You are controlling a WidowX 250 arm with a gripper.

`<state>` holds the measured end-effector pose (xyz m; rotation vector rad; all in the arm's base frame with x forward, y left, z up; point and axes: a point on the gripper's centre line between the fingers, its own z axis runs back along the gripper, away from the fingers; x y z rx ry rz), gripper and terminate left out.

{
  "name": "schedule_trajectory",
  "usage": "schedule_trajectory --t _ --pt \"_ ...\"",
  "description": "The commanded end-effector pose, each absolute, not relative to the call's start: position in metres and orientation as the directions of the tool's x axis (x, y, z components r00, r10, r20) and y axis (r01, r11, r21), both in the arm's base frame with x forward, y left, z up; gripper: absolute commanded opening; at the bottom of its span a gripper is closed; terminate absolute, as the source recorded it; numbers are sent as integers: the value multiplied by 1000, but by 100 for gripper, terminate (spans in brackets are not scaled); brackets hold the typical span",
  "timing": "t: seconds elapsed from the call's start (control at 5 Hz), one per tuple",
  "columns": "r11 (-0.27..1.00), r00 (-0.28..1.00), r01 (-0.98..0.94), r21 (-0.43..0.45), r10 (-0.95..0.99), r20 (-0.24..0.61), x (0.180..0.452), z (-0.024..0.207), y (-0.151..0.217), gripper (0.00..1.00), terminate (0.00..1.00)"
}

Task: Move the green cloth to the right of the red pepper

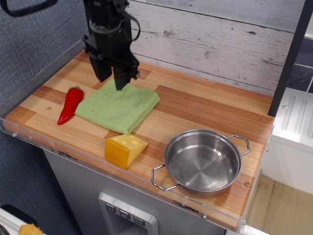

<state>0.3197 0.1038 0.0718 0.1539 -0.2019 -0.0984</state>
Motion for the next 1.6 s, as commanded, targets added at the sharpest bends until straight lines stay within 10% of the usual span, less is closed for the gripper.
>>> schedule_trajectory --t 0.0,1.4 --pt "982 958 77 170 -120 260 325 115 89 100 0" --pt "995 947 99 12 -98 306 274 204 -18 100 0"
